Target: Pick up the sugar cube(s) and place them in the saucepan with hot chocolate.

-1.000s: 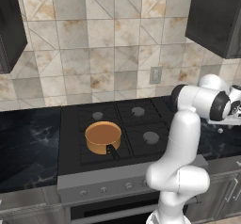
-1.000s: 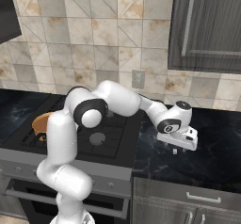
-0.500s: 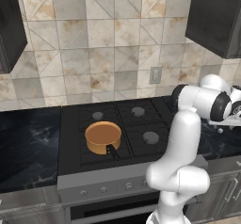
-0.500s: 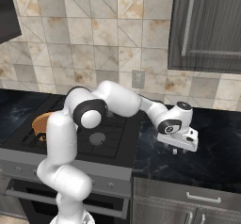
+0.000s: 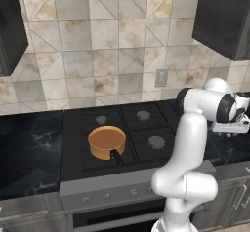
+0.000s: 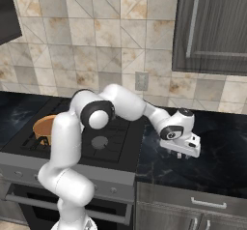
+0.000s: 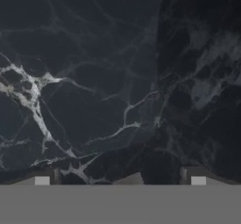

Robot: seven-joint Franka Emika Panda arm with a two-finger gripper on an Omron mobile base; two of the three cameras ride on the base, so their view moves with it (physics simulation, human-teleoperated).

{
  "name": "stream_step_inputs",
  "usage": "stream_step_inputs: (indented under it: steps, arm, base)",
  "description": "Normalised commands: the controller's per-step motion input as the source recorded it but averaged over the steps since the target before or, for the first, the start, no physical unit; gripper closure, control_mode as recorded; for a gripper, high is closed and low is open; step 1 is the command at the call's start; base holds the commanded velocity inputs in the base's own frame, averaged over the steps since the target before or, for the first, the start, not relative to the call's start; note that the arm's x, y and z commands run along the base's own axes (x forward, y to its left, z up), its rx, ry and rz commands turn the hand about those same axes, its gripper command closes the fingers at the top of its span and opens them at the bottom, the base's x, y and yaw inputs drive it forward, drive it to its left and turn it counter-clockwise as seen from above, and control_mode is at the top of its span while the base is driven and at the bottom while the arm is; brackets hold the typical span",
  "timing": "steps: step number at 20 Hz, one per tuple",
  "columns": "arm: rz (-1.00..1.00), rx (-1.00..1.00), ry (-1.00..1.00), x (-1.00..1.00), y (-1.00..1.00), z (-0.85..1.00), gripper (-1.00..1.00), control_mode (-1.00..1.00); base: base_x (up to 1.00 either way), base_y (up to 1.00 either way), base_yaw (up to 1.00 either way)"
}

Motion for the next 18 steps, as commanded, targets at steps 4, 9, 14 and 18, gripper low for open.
stream_step_inputs:
  steps: [4,9,14,18]
  arm:
    - [0.0,0.0,0.0,0.09,0.0,-0.16,-1.0,-1.0]
    - [0.0,0.0,0.0,-0.06,-0.11,-0.05,-1.0,-1.0]
    - [0.0,0.0,0.0,-0.13,-0.01,0.0,-1.0,-1.0]
    - [0.0,0.0,0.0,-0.03,0.01,0.0,-1.0,-1.0]
  base:
    - [0.0,0.0,0.0]
    - [0.0,0.0,0.0]
    - [0.0,0.0,0.0]
    - [0.0,0.0,0.0]
